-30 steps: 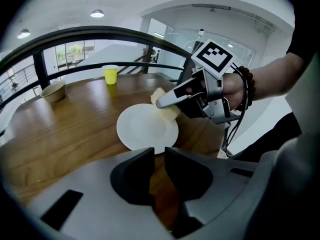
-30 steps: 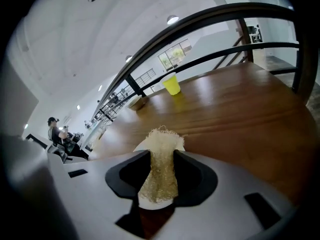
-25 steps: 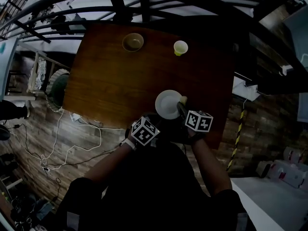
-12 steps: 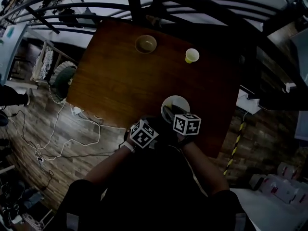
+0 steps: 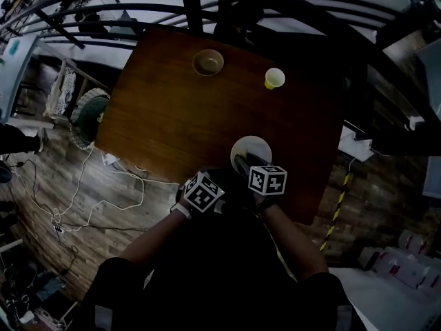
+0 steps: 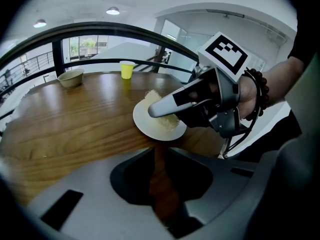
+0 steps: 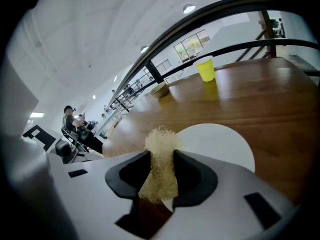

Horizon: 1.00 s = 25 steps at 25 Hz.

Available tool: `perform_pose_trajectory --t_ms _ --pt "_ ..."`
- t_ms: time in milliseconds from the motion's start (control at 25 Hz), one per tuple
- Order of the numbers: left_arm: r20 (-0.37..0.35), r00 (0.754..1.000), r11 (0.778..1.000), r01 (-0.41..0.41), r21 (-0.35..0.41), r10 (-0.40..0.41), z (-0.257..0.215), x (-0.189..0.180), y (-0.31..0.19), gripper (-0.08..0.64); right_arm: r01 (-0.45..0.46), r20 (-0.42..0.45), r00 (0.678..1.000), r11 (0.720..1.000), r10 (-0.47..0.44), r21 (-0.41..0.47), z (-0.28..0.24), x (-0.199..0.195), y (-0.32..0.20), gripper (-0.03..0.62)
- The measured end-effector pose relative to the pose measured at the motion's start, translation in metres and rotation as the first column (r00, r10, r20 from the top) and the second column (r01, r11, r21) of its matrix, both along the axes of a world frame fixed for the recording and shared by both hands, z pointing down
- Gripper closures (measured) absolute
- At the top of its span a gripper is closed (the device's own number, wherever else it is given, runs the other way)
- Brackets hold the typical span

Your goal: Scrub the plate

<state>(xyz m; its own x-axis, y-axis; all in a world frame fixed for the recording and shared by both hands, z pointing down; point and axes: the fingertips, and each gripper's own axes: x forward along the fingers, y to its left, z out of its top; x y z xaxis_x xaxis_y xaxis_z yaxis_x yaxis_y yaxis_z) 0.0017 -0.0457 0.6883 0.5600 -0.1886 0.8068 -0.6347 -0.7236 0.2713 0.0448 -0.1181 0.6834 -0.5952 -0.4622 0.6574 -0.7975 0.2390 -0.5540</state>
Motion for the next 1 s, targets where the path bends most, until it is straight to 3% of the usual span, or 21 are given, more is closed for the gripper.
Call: perform_pose_trajectory --t_ms 200,560,800,1000 --pt "-0.001 0.998 0.998 -0.063 0.002 0.063 -0.001 0.015 0.003 0.488 -0.116 -0.018 0.993 0.993 0.116 -0.006 0.002 0.047 0.008 0.443" --pt "-0.001 0.989 0.989 -0.15 -0.002 0.15 -0.001 0.041 0.008 0.487 -0.3 -0.012 0.954 0.954 0.3 0.0 -0.006 0.115 0.016 0.443" --pt "-0.002 0.99 0.99 -0.138 -0.002 0.138 -0.002 0.041 0.009 0.488 -0.27 0.012 0.963 0.963 0.27 0.006 -0.013 0.101 0.015 0.443" --pt "-0.004 0.996 0.996 -0.084 0.001 0.084 -0.003 0.028 0.007 0.488 -0.128 0.023 0.992 0.992 0.127 0.011 -0.016 0.049 0.015 0.443"
